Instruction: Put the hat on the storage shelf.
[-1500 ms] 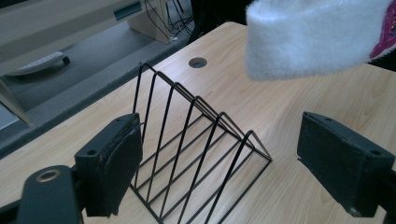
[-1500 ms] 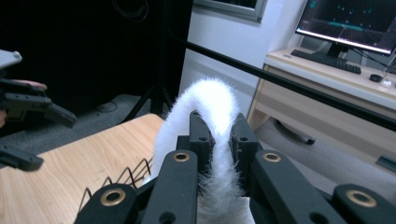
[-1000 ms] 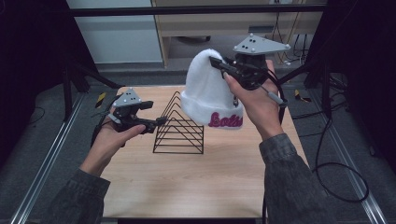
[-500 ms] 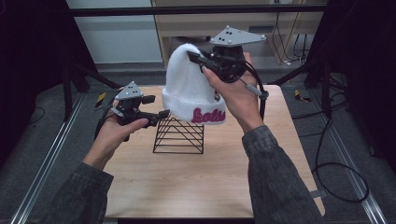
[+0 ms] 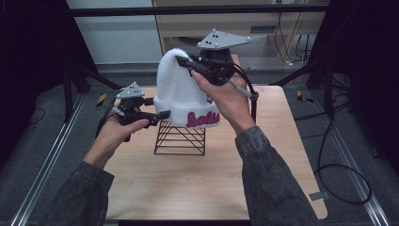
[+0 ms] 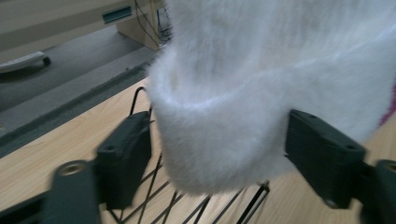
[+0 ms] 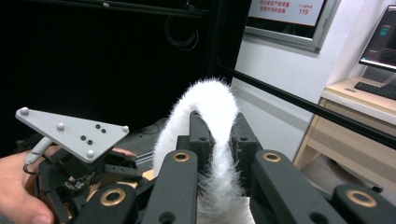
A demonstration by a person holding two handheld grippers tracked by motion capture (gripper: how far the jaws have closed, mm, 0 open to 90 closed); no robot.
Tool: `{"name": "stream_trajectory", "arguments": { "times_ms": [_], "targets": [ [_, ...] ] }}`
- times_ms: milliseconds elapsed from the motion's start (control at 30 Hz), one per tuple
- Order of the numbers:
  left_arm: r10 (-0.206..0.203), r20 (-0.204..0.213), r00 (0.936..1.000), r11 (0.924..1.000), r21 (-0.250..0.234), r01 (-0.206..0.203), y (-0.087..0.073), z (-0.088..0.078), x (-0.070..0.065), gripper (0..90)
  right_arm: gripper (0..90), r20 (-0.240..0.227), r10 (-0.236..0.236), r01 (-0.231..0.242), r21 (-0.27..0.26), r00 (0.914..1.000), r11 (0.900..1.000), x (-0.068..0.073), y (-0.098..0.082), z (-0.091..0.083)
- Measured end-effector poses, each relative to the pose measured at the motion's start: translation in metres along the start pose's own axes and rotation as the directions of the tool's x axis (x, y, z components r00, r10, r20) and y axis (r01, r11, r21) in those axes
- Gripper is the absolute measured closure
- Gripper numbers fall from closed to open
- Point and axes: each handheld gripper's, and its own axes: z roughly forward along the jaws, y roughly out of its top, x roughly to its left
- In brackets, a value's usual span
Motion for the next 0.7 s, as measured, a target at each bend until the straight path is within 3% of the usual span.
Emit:
{"name": "stream_trajectory", "arguments": {
  "times_ms": [33,100,133,200,300,400,700],
  "targets": [
    [0.000,0.000,1.0000,1.0000,0.000,0.000,0.000,0.000,0.000,32.8,83.2,0.000,0.000,0.000,0.000,1.0000,1.000,0.000,0.000,0.000],
    [0.000,-0.001,1.0000,1.0000,-0.003,0.000,0.001,0.000,-0.001,46.2,83.2,-0.005,0.001,-0.001,-0.003,1.0000,1.000,-0.001,-0.001,0.000],
    [-0.002,-0.003,1.0000,1.0000,-0.005,0.002,0.001,-0.001,-0.001,46.2,83.2,-0.005,0.001,-0.001,-0.003,1.0000,1.000,-0.001,-0.001,0.000],
    [0.000,-0.008,1.0000,1.0000,-0.001,0.000,0.001,-0.001,-0.001,61.2,83.2,-0.008,0.000,0.000,0.001,1.0000,1.000,-0.002,-0.001,0.001],
    [0.014,-0.017,0.9998,0.9999,0.001,-0.014,0.002,0.000,-0.003,71.5,83.2,-0.010,0.000,0.000,0.005,0.9999,1.000,-0.003,-0.002,0.000],
    [0.031,-0.046,0.9985,0.9995,0.001,-0.031,0.003,-0.001,-0.007,74.0,83.2,-0.012,-0.004,0.004,0.009,0.9999,1.000,-0.005,-0.002,0.000],
    [0.019,-0.109,0.9938,0.9989,-0.039,-0.024,0.004,-0.013,-0.010,74.7,83.2,0.000,0.023,-0.023,0.018,0.9997,1.000,-0.020,-0.007,0.001]
  ]
}}
